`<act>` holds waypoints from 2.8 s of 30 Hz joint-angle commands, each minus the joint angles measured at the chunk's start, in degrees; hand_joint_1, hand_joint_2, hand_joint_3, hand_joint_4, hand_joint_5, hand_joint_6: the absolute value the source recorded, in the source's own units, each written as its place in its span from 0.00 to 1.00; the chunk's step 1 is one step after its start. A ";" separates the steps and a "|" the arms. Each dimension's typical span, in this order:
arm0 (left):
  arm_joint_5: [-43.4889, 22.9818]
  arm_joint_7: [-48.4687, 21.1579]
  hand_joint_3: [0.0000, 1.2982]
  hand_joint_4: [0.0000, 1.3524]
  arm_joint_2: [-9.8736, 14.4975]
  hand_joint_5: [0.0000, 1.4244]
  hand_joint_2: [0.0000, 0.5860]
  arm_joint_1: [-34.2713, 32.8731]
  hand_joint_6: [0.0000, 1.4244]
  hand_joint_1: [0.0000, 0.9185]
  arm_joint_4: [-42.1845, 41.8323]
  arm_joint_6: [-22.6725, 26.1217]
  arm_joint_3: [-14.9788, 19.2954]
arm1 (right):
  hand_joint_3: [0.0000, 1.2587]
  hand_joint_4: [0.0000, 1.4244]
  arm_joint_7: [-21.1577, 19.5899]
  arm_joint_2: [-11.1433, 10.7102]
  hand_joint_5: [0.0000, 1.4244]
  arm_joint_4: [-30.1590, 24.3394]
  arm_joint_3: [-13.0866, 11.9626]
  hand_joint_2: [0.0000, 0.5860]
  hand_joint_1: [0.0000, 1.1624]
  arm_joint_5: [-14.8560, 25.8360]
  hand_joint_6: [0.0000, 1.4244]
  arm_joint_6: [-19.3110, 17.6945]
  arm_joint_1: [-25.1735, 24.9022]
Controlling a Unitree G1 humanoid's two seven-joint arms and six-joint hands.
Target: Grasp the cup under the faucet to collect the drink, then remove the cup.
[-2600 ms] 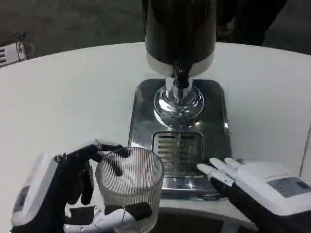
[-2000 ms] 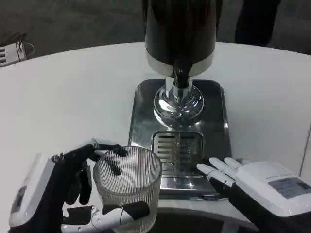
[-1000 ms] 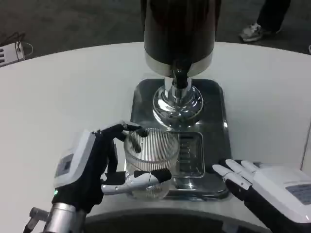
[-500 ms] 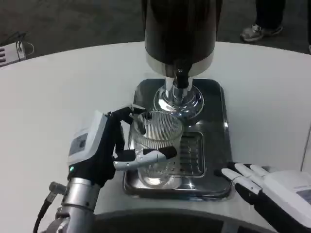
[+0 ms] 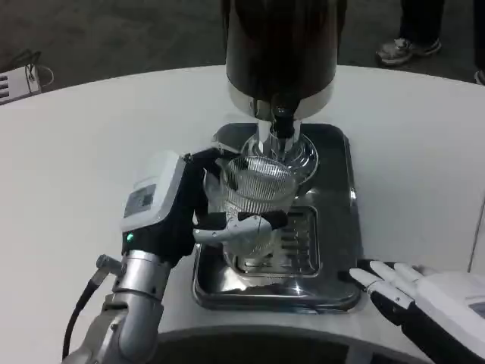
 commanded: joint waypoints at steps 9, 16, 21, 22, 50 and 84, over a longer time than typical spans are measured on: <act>-1.62 -1.83 0.36 0.40 0.98 0.62 0.08 -0.89 0.87 0.31 2.34 0.61 -1.44 | 0.05 0.00 0.03 -1.04 0.00 -0.78 -0.10 0.74 0.52 1.06 0.00 0.36 0.55; -2.83 -3.59 0.28 0.33 1.58 0.55 0.09 -1.76 0.82 0.26 2.79 0.00 -1.93 | 0.05 0.00 0.07 -1.41 0.00 -0.41 0.71 0.74 0.52 1.20 0.00 0.94 -0.37; -4.14 -4.90 0.22 0.28 1.82 0.50 0.06 -1.25 0.78 0.23 1.52 -1.65 -1.65 | 0.05 0.00 0.18 -1.43 0.00 -0.43 1.46 0.74 0.52 0.92 0.00 1.43 -0.69; -4.57 -5.30 0.20 0.25 1.91 0.48 0.05 -1.11 0.76 0.22 1.24 -2.10 -1.52 | 0.05 0.00 0.19 -1.40 0.00 -0.45 1.67 0.74 0.52 0.85 0.00 1.49 -0.67; -18.84 -15.08 0.20 0.19 6.58 0.31 0.04 14.03 0.43 0.10 -25.53 -6.95 9.32 | 0.05 0.00 -0.74 -1.13 0.00 0.38 4.18 0.75 0.51 0.55 0.00 2.39 -0.98; -35.87 -50.98 0.15 0.14 3.49 0.21 0.10 -4.78 0.26 0.00 -24.65 5.42 4.92 | 0.05 0.00 -1.15 -0.80 0.00 -0.89 2.07 0.75 0.50 2.14 0.00 1.31 0.99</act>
